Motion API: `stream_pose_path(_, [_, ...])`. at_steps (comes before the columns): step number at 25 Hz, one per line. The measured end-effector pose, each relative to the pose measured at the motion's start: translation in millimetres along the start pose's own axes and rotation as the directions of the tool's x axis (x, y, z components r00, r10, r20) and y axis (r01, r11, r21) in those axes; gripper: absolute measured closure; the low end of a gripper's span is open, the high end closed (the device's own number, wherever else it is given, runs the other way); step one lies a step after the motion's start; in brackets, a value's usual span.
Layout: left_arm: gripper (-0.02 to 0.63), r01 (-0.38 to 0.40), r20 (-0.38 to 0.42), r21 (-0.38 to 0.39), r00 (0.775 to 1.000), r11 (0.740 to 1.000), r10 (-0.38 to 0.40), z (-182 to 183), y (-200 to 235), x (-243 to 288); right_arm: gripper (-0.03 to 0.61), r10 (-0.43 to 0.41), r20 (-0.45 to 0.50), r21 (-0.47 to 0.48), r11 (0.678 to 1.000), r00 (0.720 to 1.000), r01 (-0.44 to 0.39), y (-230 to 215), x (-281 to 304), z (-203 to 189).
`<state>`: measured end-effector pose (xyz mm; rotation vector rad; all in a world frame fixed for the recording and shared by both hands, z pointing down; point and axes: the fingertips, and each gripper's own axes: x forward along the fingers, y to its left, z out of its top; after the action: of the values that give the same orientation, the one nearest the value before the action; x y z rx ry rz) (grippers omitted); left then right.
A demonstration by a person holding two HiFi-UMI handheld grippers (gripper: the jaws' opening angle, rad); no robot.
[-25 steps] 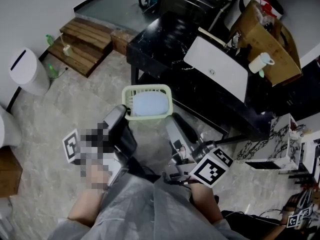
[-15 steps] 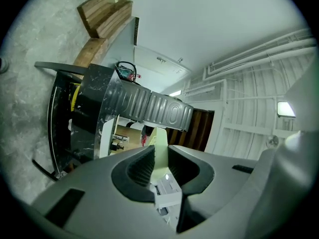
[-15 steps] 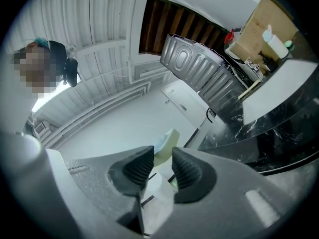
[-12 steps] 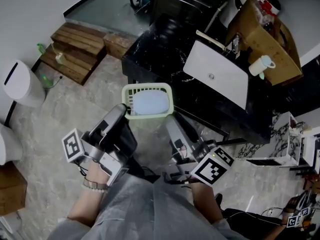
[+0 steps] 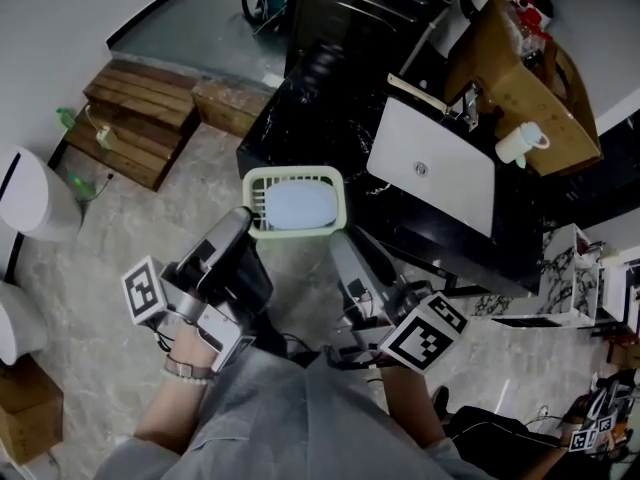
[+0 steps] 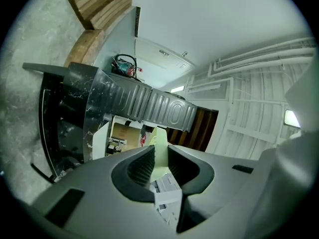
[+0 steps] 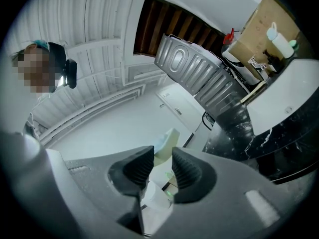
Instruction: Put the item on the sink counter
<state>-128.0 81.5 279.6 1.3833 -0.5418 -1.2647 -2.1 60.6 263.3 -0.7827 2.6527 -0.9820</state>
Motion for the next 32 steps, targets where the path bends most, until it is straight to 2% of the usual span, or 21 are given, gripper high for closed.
stream_pose_path(7, [0.528, -0.02, -0.055, -0.02, 0.998, 1.0, 0.019, 46, 4, 38, 0.472, -0.047, 0.032, 0.004, 0.999, 0.998, 0.046, -18, 47, 16])
stream_pose_path(14, [0.528, -0.056, -0.136, -0.065, 0.99, 0.996, 0.046, 87, 8, 92, 0.472, -0.13, 0.083, 0.026, 0.991, 0.988, 0.128, -40, 92, 45])
stream_pose_path(19, [0.528, -0.054, -0.189, -0.071, 0.981, 0.996, 0.04, 97, 21, 96, 0.472, -0.156, 0.117, 0.02, 0.988, 0.981, 0.155, -50, 98, 37])
stream_pose_path(32, [0.528, -0.045, -0.225, -0.108, 0.974, 0.993, 0.02, 103, 34, 99, 0.473, -0.202, 0.155, 0.016, 0.979, 0.967, 0.202, -58, 100, 32])
